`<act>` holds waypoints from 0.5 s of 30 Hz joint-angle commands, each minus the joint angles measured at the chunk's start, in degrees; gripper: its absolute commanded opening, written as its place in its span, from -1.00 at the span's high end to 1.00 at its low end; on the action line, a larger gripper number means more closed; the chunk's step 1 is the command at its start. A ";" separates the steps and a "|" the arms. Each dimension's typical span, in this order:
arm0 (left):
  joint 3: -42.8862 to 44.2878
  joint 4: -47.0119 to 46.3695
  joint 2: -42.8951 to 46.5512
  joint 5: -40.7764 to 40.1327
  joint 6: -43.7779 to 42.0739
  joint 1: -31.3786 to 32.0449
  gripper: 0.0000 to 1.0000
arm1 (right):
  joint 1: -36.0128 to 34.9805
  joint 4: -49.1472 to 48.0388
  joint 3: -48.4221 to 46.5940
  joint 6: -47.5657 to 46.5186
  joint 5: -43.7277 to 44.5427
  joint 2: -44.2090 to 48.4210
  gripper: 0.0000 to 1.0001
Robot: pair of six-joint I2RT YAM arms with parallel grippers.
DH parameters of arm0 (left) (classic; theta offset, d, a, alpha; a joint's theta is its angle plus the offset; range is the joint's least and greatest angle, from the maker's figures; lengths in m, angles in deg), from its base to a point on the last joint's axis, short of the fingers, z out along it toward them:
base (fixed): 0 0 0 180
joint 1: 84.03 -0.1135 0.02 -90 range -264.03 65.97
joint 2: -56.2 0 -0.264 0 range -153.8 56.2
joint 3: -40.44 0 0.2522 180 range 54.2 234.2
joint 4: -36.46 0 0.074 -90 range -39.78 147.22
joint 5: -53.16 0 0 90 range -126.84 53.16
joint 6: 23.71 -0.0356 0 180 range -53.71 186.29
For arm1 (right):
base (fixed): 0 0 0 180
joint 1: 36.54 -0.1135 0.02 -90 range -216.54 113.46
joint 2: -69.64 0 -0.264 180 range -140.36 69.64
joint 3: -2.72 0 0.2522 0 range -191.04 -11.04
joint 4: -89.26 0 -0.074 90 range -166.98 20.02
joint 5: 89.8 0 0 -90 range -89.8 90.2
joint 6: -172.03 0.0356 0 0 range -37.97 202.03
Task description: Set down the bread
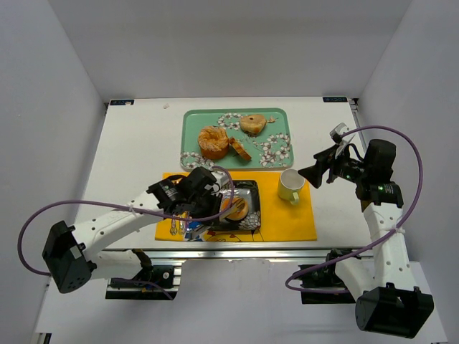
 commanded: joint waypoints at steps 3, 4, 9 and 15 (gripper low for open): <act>-1.28 -3.87 0.81 -5.57 1.12 0.96 0.46 | 0.26 0.01 -2.69 -0.80 -1.07 0.37 -0.74; -1.37 -3.87 1.25 -5.92 1.38 0.96 0.12 | 0.26 0.10 -2.60 -0.80 -0.98 0.37 -0.74; -1.90 -3.00 5.46 -6.63 1.91 0.96 -0.10 | 0.26 -0.07 -2.16 -0.37 -1.15 0.37 -0.74; -1.55 -2.38 10.12 -9.16 4.19 0.96 -0.12 | 0.26 -0.25 -1.99 -0.36 -1.42 0.20 -0.74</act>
